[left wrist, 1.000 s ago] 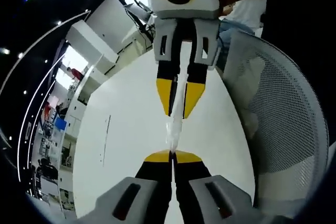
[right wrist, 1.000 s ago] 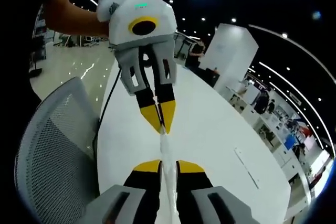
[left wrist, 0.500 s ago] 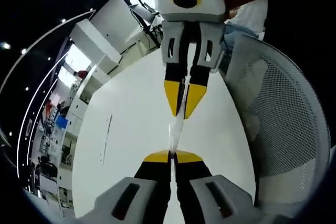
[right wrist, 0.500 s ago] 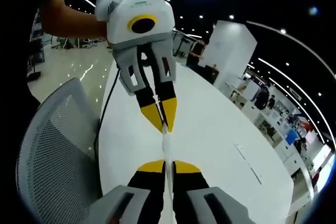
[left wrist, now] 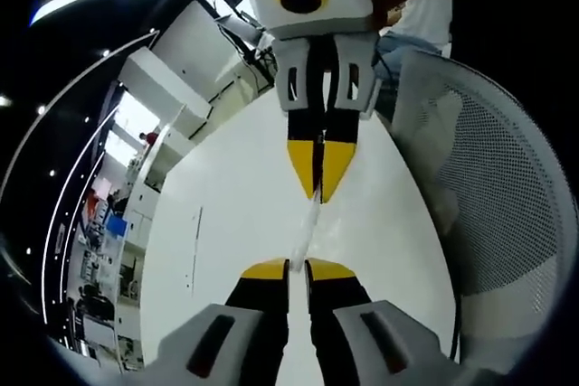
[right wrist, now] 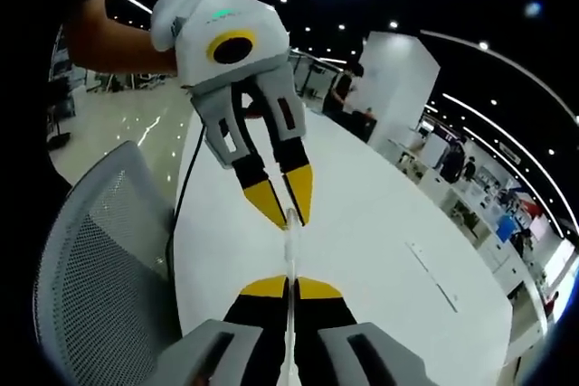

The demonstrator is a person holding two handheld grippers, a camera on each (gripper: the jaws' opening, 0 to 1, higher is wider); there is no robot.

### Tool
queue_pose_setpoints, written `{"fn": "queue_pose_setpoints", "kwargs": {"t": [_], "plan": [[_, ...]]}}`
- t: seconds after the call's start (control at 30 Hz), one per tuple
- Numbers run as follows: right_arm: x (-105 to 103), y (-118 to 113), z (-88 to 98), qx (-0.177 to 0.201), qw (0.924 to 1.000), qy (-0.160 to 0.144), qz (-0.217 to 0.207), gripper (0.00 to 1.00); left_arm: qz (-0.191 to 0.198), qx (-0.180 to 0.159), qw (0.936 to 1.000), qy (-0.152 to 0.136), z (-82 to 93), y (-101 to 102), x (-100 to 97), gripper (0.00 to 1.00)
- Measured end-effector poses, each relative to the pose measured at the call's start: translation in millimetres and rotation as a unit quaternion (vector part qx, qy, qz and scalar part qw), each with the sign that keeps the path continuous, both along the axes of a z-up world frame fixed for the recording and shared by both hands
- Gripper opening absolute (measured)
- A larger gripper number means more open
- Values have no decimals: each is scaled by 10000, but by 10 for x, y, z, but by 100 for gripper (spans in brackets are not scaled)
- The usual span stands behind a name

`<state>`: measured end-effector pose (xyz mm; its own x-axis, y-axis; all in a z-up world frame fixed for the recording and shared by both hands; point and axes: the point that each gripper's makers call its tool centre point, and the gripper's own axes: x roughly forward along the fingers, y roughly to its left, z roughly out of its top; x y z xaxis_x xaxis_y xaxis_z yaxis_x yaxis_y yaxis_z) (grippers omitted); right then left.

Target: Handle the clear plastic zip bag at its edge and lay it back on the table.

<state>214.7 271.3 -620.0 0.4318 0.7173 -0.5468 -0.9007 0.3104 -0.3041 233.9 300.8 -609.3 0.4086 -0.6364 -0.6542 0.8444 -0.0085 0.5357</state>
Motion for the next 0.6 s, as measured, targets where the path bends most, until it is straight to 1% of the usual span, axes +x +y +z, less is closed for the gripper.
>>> {"fn": "queue_pose_setpoints", "kwargs": {"t": [0.1, 0.27, 0.3, 0.37, 0.6], "plan": [[0, -15, -15, -22, 10000, 42, -4, 0, -69, 58, 9999, -62, -18, 15, -13, 8], [-7, -15, -33, -28, 9999, 154, -2, 0, -109, 51, 9999, -99, -21, 37, -29, 9], [-11, -10, -36, -9, 9998, 212, -9, 0, -130, 62, 9998, -125, -19, 33, -29, 9], [-12, -14, -50, -71, 9998, 203, 21, 0, -171, 88, 9997, -181, -13, 27, -26, 9], [-43, 17, -77, -82, 9993, 353, 87, 0, -383, 179, 9985, -350, 5, -41, -36, 9]]}}
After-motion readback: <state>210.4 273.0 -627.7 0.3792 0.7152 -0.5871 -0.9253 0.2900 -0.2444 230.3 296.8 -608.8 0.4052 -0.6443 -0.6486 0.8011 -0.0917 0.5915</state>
